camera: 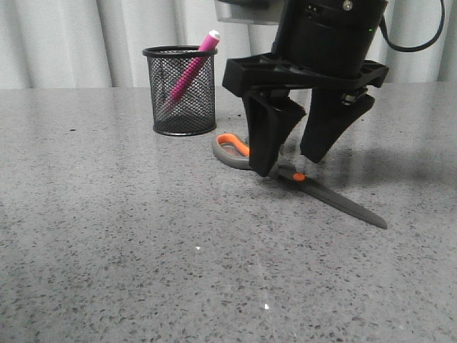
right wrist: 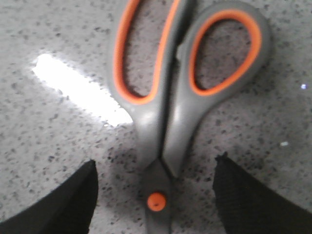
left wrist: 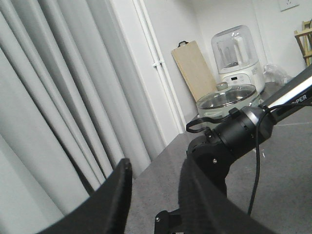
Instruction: Put pen and scissors into bin
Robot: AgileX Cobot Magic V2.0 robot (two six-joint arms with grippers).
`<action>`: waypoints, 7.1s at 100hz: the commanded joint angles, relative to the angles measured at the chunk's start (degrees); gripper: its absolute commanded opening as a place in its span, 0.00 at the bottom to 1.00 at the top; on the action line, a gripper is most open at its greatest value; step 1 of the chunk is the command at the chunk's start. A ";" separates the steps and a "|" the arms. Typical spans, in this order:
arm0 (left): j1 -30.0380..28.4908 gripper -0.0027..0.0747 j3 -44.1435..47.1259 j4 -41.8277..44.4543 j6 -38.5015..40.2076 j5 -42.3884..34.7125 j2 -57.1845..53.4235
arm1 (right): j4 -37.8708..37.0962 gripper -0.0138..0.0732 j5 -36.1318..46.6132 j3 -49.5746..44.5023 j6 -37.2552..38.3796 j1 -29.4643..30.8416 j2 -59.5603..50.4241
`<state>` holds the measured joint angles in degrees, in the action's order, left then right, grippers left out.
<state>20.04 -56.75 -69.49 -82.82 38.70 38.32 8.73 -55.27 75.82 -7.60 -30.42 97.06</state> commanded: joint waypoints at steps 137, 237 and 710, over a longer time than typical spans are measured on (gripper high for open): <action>0.45 0.30 -1.29 -6.10 0.92 0.34 -1.47 | -11.64 0.09 69.20 -7.96 7.60 -2.61 -22.55; 0.45 0.30 2.08 -7.04 0.92 3.83 -1.47 | -11.74 0.09 94.01 0.80 7.60 -2.50 8.87; -20.75 0.01 59.33 59.51 59.72 -21.48 -40.46 | -26.81 0.08 49.99 -53.19 7.60 -3.23 -83.34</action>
<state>-0.52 0.12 -14.38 -23.68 19.78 -0.20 -17.33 -9.50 21.24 0.00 -33.66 13.32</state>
